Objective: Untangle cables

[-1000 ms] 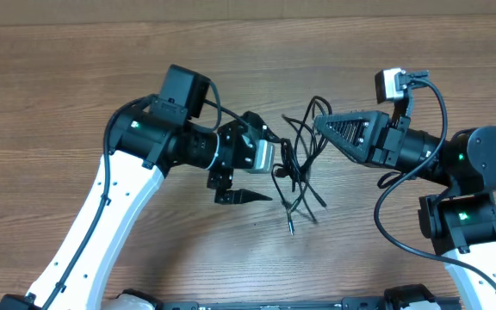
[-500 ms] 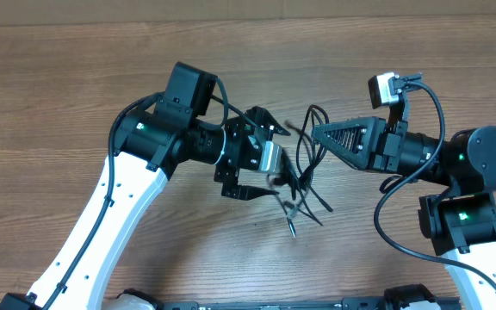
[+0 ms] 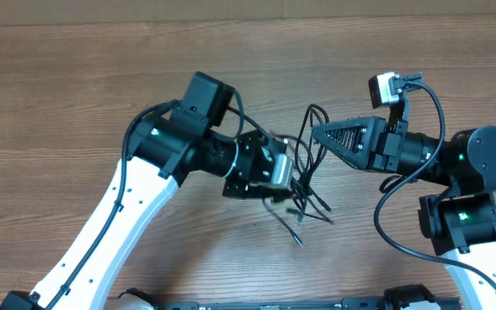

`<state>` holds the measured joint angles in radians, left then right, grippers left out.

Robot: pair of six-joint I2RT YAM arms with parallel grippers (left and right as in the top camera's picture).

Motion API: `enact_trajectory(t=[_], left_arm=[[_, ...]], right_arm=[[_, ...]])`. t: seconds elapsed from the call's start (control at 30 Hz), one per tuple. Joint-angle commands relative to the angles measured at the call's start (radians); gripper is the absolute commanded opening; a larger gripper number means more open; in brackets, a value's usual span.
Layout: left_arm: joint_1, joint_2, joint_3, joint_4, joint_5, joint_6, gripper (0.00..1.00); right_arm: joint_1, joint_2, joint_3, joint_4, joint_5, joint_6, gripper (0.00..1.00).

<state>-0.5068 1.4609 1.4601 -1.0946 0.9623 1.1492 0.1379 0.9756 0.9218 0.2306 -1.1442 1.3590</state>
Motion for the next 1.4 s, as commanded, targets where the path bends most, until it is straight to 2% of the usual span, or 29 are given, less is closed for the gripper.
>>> enact_trajectory(t=[0.0,0.13,0.23,0.33,0.47,0.53,0.67,0.83,1.0,1.1,1.2,1.3,1.37], left_arm=[[-0.016,-0.010,0.006,-0.010,-0.029,0.047,0.04],[-0.002,-0.010,0.006,-0.016,-0.061,0.023,0.04],[0.026,-0.010,0.006,-0.016,-0.072,-0.077,0.04],[0.056,-0.010,0.006,-0.016,-0.071,-0.163,0.04],[0.082,-0.012,0.007,-0.016,-0.071,-0.212,0.04],[0.088,-0.012,0.007,-0.016,-0.071,-0.216,0.04],[0.090,-0.012,0.007,-0.011,-0.072,-0.233,0.04],[0.117,-0.012,0.007,0.066,-0.148,-0.526,0.04],[0.136,-0.012,0.007,0.137,-0.151,-0.743,0.04],[0.132,-0.012,0.007,0.191,-0.135,-0.880,0.04],[0.117,-0.012,0.007,0.237,-0.002,-0.892,0.04],[0.091,-0.012,0.007,0.288,0.071,-0.891,0.04],[0.069,-0.012,0.007,0.304,0.126,-0.852,0.04]], right_arm=[[-0.003,0.012,0.012,0.007,0.021,-0.005,0.04],[-0.003,0.055,0.012,-0.010,0.021,-0.067,0.04],[-0.003,0.109,0.012,-0.076,0.028,-0.146,0.05],[-0.003,0.156,0.012,-0.177,0.056,-0.231,0.16],[-0.003,0.196,0.012,-0.457,0.220,-0.380,0.31],[-0.003,0.196,0.012,-0.615,0.323,-0.446,0.35],[-0.003,0.187,0.012,-0.720,0.340,-0.558,0.41],[-0.003,0.063,0.012,-0.857,0.522,-0.579,0.51],[-0.003,-0.099,0.012,-0.880,0.532,-0.703,0.72],[-0.003,-0.165,0.012,-0.880,0.422,-0.813,0.77],[-0.003,-0.175,0.012,-0.880,0.340,-0.906,0.77],[-0.003,-0.175,0.012,-0.881,0.311,-0.968,0.84],[-0.003,-0.174,0.012,-0.879,0.312,-0.976,0.84]])
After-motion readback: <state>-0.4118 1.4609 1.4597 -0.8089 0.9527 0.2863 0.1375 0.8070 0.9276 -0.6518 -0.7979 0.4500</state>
